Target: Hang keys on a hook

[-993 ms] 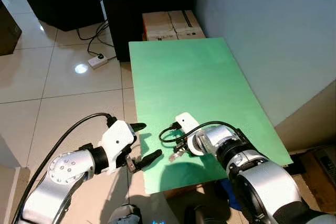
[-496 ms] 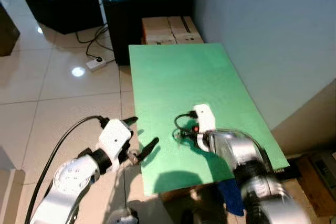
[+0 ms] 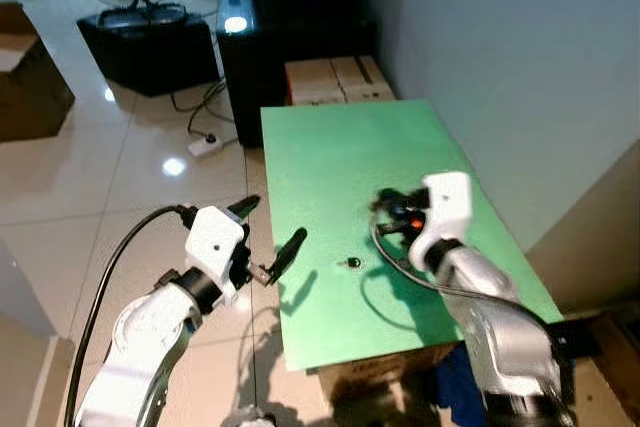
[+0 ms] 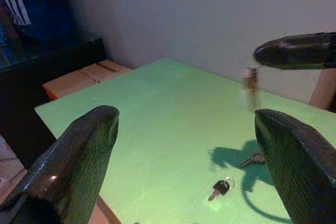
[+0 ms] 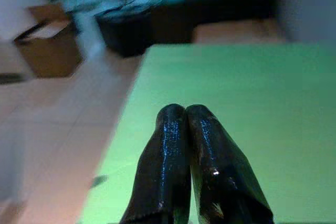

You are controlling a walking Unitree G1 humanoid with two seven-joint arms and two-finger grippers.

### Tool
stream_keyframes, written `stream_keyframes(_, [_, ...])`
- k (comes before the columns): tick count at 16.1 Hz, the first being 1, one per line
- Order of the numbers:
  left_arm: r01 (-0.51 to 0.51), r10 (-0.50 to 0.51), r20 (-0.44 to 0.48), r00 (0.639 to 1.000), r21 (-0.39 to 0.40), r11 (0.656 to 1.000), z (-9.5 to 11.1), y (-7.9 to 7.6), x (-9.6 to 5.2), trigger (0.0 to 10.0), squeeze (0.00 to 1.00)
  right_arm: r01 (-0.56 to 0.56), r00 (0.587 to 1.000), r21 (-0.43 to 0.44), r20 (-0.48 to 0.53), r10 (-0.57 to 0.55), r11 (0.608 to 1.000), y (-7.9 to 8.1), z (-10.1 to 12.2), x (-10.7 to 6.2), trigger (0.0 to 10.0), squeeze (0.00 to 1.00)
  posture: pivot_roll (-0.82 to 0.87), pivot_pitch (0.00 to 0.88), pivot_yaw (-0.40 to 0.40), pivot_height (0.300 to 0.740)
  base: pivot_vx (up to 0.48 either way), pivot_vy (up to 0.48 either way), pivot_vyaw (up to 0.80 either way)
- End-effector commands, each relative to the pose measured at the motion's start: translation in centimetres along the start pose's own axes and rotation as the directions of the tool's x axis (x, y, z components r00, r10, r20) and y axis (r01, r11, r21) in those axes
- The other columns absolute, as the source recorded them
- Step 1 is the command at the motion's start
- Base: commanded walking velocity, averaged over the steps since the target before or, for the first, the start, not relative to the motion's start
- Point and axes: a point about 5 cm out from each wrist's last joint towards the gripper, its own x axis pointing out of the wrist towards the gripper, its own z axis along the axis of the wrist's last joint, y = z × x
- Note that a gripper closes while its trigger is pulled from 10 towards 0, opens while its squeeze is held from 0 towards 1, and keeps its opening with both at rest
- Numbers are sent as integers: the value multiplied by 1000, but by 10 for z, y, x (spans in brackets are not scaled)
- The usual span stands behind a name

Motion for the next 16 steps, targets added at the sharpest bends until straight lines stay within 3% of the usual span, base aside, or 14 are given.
stream_keyframes(1, [-50, 49, 33, 998, 8, 999, 5, 5, 4, 10000, 0, 112, 991, -153, 87, -99, 982, -10, 7, -9, 0, 0, -49, 0, 25, 740, 0, 0, 0])
stream_keyframes(5, [-151, 155, 83, 984, -54, 987, 11, 14, 6, 10000, 0, 352, 914, -213, 289, -285, 912, -33, 25, -32, 0, 0, -45, 0, 25, 740, 0, 0, 0])
stream_keyframes(6, [-115, 117, 71, 991, -30, 993, 9, 11, 7, 10000, 0, 406, 886, -217, 331, -324, 888, -40, 27, -37, 0, 0, -47, 0, 26, 740, 0, 0, 0])
stream_keyframes(10, [-124, 128, 91, 988, -46, 991, 12, 11, 8, 10000, 0, 390, 881, -207, 367, -298, 897, -37, 33, -32, 0, 0, -45, 0, 21, 740, 0, 0, 0])
stream_keyframes(12, [-129, 134, 98, 986, -46, 990, 14, 10, 12, 10000, 0, 378, 893, -200, 338, -299, 904, -35, 28, -26, 0, 0, -44, 0, 16, 740, 0, 0, 0])
stream_keyframes(13, [-137, 140, 86, 986, -36, 990, 13, 11, 13, 10000, 0, 354, 916, -191, 269, -298, 916, -34, 18, -22, 3451, 0, -42, 0, 21, 740, 0, 0, 0])
stream_keyframes(14, [-126, 126, 61, 990, -10, 992, 10, 10, 14, 10000, 0, 330, 939, -176, 166, -303, 927, -33, 1, -18, 10000, 0, -43, 0, 25, 740, 0, 0, 0])
stream_keyframes(15, [-88, 87, 24, 996, 40, 995, 5, 8, 14, 10000, 0, 341, 940, -195, 54, -337, 920, -36, -17, -17, 10000, 0, -44, 0, 28, 740, 0, 0, 0])
stream_keyframes(16, [-66, 65, 16, 998, 53, 996, 4, 7, 14, 10000, 0, 333, 942, -184, 28, -333, 925, -37, -23, -17, 10000, 0, -44, 0, 33, 740, 0, 0, 0])
